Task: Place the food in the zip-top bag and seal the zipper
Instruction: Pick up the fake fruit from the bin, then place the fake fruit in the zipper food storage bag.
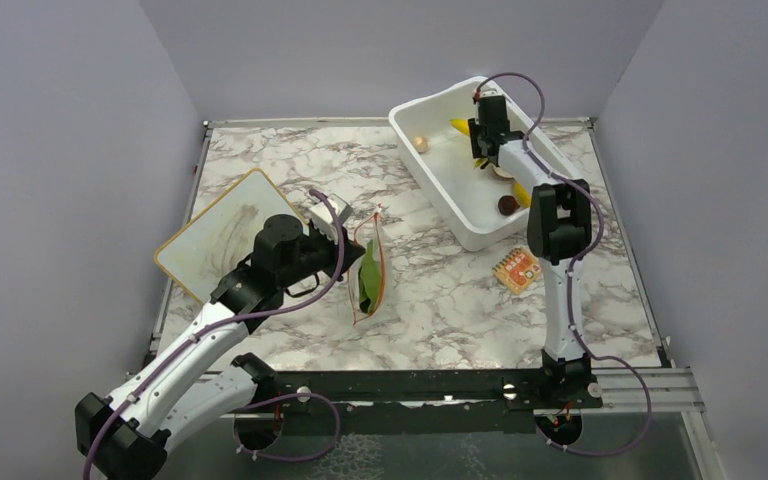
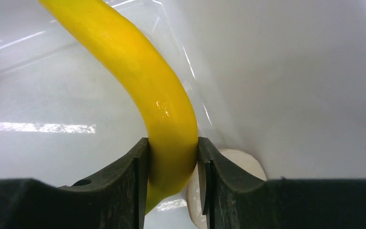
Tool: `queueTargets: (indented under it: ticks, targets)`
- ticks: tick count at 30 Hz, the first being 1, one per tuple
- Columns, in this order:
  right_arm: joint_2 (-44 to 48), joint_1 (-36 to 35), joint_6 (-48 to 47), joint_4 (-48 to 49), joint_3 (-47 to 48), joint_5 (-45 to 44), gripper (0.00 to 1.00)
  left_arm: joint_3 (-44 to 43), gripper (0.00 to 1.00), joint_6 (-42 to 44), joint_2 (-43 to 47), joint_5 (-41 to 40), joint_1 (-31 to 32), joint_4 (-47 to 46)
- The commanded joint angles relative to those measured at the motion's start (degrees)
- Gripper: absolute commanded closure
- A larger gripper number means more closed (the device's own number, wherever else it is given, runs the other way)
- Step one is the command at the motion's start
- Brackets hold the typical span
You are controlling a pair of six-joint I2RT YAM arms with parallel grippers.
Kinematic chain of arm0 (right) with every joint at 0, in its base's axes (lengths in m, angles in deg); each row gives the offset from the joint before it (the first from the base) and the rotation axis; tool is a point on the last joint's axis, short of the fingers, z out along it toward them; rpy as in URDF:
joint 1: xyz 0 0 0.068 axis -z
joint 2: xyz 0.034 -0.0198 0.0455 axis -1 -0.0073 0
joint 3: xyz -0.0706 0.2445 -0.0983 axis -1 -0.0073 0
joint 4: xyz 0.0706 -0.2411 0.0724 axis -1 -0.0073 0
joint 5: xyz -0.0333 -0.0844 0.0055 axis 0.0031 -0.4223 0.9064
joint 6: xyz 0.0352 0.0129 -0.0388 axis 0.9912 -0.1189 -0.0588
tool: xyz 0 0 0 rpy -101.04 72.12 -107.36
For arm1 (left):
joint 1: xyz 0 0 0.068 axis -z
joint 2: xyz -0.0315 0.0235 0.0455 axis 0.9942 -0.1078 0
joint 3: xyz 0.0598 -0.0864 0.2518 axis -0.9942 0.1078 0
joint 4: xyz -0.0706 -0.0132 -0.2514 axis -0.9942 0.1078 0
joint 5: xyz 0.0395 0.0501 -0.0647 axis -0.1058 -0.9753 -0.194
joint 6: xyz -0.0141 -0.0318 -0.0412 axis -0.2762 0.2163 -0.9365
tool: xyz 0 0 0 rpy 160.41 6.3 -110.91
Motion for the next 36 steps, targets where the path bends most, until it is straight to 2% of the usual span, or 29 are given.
queueTargets:
  ticks: [1,6,18,21,27,32,36]
  targets:
    - [6.7,0.3,4.6,-2.6,-1.0,3.4,0.86,0.3,1.0,1.3,1.4,-2.7,-0.1,-0.8]
    - [11.5,0.3,8.0,-7.3,-4.0,5.1,0.87,0.5,1.0,1.6,2.0,-4.0,-0.1,-0.3]
    - [30.5,0.2,17.3,-12.5,-19.2,15.9,0.88,0.7,1.0,1.9,3.0,-5.2,-0.2,-0.1]
    - [37.2,-0.2,17.8,-10.0,-26.0,20.0,0.88,0.5,1.0,1.7,3.0,-6.0,-0.2,0.4]
    - [50.4,-3.9,14.6,-5.6,-37.6,22.8,0.88,-0.1,1.0,-1.1,2.1,-6.8,-0.1,0.1]
    - [60.6,-9.4,7.5,1.3,-47.6,20.9,0.88,-1.4,1.0,-9.0,-0.7,-7.4,-0.1,2.1]
    - [67.8,-15.2,0.8,10.4,-55.0,19.5,0.88,-1.1,1.0,-13.9,-1.7,-4.7,-0.2,2.0]
